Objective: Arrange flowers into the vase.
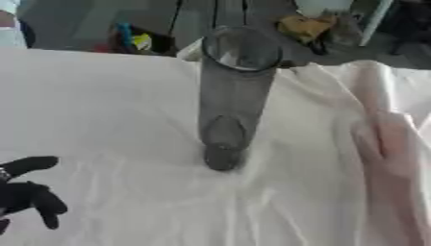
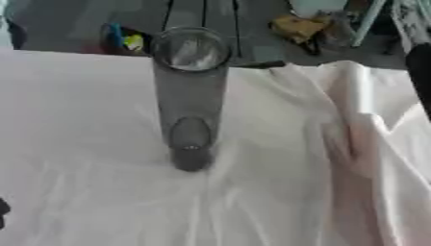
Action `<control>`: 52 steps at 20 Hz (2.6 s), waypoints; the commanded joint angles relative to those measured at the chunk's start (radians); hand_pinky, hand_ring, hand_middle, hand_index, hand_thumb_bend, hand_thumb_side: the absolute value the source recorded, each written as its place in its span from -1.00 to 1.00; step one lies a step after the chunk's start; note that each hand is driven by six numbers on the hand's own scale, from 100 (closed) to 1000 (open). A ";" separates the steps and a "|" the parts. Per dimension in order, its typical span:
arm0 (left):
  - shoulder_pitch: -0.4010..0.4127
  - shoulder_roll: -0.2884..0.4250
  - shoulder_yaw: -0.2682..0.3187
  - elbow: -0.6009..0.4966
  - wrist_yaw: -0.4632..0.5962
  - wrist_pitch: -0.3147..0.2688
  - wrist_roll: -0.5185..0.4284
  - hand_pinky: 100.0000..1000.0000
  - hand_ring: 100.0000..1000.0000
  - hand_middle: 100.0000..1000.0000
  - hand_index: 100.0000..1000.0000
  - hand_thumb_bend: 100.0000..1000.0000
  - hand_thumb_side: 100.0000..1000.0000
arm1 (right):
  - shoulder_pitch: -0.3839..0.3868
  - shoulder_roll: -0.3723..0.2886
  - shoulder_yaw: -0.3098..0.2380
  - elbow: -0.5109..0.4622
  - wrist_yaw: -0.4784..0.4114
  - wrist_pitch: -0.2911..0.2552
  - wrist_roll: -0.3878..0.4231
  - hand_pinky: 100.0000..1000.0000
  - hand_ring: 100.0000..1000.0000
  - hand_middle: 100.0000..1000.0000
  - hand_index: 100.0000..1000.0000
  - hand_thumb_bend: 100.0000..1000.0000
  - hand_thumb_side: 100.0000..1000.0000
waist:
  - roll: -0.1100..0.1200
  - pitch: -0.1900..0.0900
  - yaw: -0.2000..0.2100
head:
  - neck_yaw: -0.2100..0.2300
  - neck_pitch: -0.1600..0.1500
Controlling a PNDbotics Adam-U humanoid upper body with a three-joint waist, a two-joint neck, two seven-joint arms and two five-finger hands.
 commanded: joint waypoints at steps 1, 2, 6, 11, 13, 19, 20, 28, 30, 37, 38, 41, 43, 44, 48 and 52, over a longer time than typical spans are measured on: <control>-0.008 0.016 -0.007 -0.018 0.006 0.001 -0.006 -0.31 0.05 0.64 0.48 -1.00 0.99 | -0.025 -0.015 0.009 -0.005 0.012 0.038 0.021 -1.00 -0.53 -1.00 -1.00 -1.00 0.08 | -0.012 -0.042 0.003 | -0.003 -0.002; -0.009 0.016 -0.007 -0.018 0.007 0.001 -0.007 -0.31 0.05 0.64 0.48 -1.00 0.99 | -0.026 -0.013 0.014 -0.008 0.021 0.050 0.029 -1.00 -0.49 -1.00 -1.00 -1.00 0.09 | -0.013 -0.042 0.005 | 0.000 -0.004; -0.011 0.017 -0.009 -0.018 0.010 0.000 -0.009 -0.31 0.05 0.64 0.48 -1.00 0.99 | -0.028 -0.006 0.028 -0.025 0.050 0.088 0.054 -1.00 -0.42 -1.00 -1.00 -1.00 0.10 | -0.012 -0.042 0.009 | 0.010 -0.012; -0.013 0.017 -0.011 -0.018 0.015 -0.003 -0.011 -0.31 0.05 0.64 0.48 -1.00 0.98 | -0.030 0.003 0.055 -0.051 0.096 0.143 0.098 -1.00 -0.33 -1.00 -1.00 -1.00 0.12 | -0.009 -0.045 0.017 | -0.003 -0.033; -0.015 0.017 -0.011 -0.018 0.017 -0.005 -0.010 -0.31 0.05 0.64 0.48 -1.00 0.97 | -0.031 0.006 0.061 -0.061 0.109 0.155 0.112 -1.00 -0.32 -1.00 -1.00 -1.00 0.12 | -0.008 -0.045 0.020 | -0.016 -0.042; -0.014 0.016 -0.012 -0.018 0.019 -0.006 -0.012 -0.31 0.05 0.64 0.48 -1.00 0.97 | -0.035 0.011 0.076 -0.069 0.144 0.171 0.143 -1.00 -0.27 -1.00 -1.00 -1.00 0.13 | -0.005 -0.045 0.025 | -0.038 -0.098; -0.014 0.016 -0.012 -0.018 0.019 -0.006 -0.012 -0.31 0.05 0.64 0.48 -1.00 0.97 | -0.036 0.013 0.078 -0.070 0.147 0.172 0.145 -1.00 -0.27 -1.00 -1.00 -1.00 0.13 | -0.004 -0.045 0.025 | -0.040 -0.105; -0.016 0.013 -0.017 -0.018 0.021 -0.004 -0.019 -0.31 0.05 0.64 0.48 -1.00 0.97 | -0.071 0.054 0.092 -0.065 0.140 0.189 0.157 -1.00 -0.31 -1.00 -1.00 -1.00 0.14 | -0.005 -0.046 0.031 | -0.045 -0.119; -0.016 0.013 -0.017 -0.018 0.022 -0.003 -0.020 -0.31 0.05 0.64 0.48 -1.00 0.98 | -0.079 0.064 0.097 -0.062 0.137 0.199 0.164 -1.00 -0.31 -1.00 -1.00 -1.00 0.14 | -0.006 -0.046 0.032 | -0.045 -0.116; -0.014 0.014 -0.019 -0.018 0.024 0.002 -0.022 -0.31 0.05 0.64 0.48 -1.00 0.98 | -0.113 0.100 0.104 -0.068 0.092 0.253 0.181 -1.00 -0.36 -1.00 -1.00 -1.00 0.16 | -0.009 -0.051 0.031 | -0.040 -0.095; -0.014 0.014 -0.019 -0.018 0.024 0.003 -0.023 -0.31 0.05 0.64 0.48 -1.00 0.98 | -0.116 0.103 0.105 -0.072 0.088 0.260 0.183 -1.00 -0.36 -1.00 -1.00 -1.00 0.16 | -0.009 -0.051 0.031 | -0.039 -0.093; -0.015 0.014 -0.019 -0.018 0.024 0.004 -0.024 -0.31 0.06 0.64 0.48 -1.00 0.98 | -0.118 0.109 0.109 -0.080 0.078 0.282 0.187 -1.00 -0.38 -1.00 -1.00 -1.00 0.18 | -0.011 -0.051 0.032 | -0.034 -0.087; -0.015 0.014 -0.019 -0.018 0.023 0.005 -0.025 -0.31 0.06 0.65 0.48 -1.00 0.98 | -0.118 0.111 0.112 -0.084 0.067 0.305 0.190 -1.00 -0.39 -1.00 -1.00 -1.00 0.19 | -0.013 -0.050 0.032 | -0.030 -0.085; -0.015 0.014 -0.019 -0.018 0.023 0.006 -0.026 -0.31 0.06 0.65 0.48 -1.00 0.98 | -0.117 0.112 0.113 -0.086 0.060 0.319 0.192 -1.00 -0.40 -1.00 -1.00 -1.00 0.21 | -0.014 -0.050 0.032 | -0.027 -0.083; -0.015 0.014 -0.020 -0.018 0.022 0.009 -0.029 -0.31 0.06 0.65 0.48 -1.00 0.99 | -0.121 0.119 0.110 -0.095 0.012 0.381 0.195 -1.00 -0.45 -1.00 -1.00 -1.00 0.24 | -0.018 -0.050 0.031 | -0.021 -0.078; -0.014 0.014 -0.020 -0.018 0.021 0.012 -0.030 -0.31 0.06 0.65 0.48 -1.00 0.99 | -0.133 0.126 0.105 -0.106 -0.026 0.428 0.193 -1.00 -0.47 -1.00 -1.00 -1.00 0.24 | -0.019 -0.052 0.031 | -0.021 -0.073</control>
